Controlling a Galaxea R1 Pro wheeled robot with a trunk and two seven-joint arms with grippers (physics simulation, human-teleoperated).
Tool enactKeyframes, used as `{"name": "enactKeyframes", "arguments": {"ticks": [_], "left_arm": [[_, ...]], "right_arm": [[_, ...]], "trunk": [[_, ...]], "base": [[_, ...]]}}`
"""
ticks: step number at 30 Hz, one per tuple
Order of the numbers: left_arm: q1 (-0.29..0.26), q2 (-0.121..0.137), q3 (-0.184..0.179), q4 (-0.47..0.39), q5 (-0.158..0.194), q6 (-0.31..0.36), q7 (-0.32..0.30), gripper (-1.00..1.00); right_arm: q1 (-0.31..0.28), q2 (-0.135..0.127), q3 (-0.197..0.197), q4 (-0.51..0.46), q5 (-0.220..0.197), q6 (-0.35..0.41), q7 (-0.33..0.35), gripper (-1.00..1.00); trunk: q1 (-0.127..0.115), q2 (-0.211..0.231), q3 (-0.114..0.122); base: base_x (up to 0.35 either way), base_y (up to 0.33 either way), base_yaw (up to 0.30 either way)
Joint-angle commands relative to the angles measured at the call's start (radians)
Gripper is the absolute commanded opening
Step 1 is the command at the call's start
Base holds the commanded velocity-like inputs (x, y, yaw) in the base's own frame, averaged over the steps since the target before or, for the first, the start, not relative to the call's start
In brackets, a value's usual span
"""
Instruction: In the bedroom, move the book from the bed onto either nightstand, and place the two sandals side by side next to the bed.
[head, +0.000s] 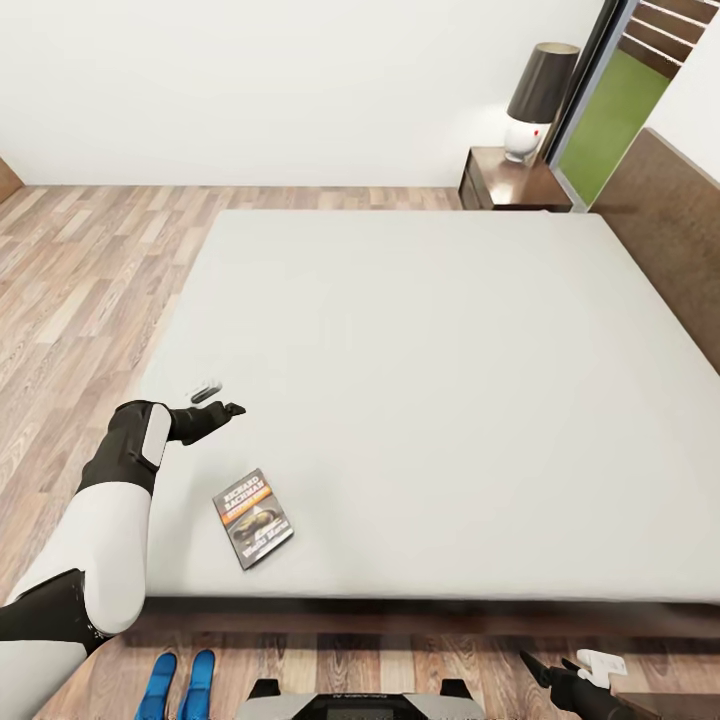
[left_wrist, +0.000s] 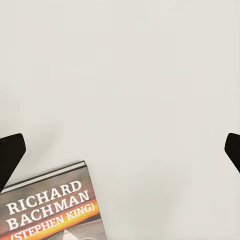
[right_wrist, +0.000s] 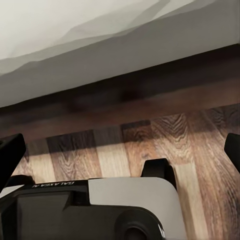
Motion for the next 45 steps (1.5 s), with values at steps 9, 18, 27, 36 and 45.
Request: {"name": "enactKeyframes", "arguments": {"ticks": [9, 18, 27, 36, 45], "left_arm": [[-0.001, 0.0, 0.002, 0.0, 0.007, 0.006, 0.001, 1.0], [0.0, 0.0, 0.002, 0.0, 0.007, 0.006, 0.001, 1.0], [0.0, -0.001, 0.001, 0.0, 0.007, 0.006, 0.001, 1.0], [0.0, -0.001, 0.001, 0.0, 0.007, 0.006, 0.001, 1.0], [0.0, -0.001, 0.001, 0.0, 0.007, 0.005, 0.001, 1.0]], "right_arm": [[-0.002, 0.0, -0.005, 0.005, 0.0, -0.005, 0.006, 1.0], [-0.002, 0.0, -0.005, 0.005, 0.0, -0.005, 0.006, 1.0], [-0.002, 0.0, -0.005, 0.005, 0.0, -0.005, 0.006, 1.0], [-0.002, 0.0, -0.005, 0.005, 0.0, -0.005, 0.006, 1.0], [-0.002, 0.0, -0.005, 0.005, 0.0, -0.005, 0.006, 1.0]], "trunk": [[0.0, -0.001, -0.015], [0.0, -0.001, -0.029], [0.0, -0.001, -0.033], [0.0, -0.001, -0.033], [0.023, -0.043, -0.052]], "base": [[0.0, 0.0, 0.0], [0.0, 0.0, 0.0], [0.0, 0.0, 0.0], [0.0, 0.0, 0.0], [0.0, 0.0, 0.0]]}}
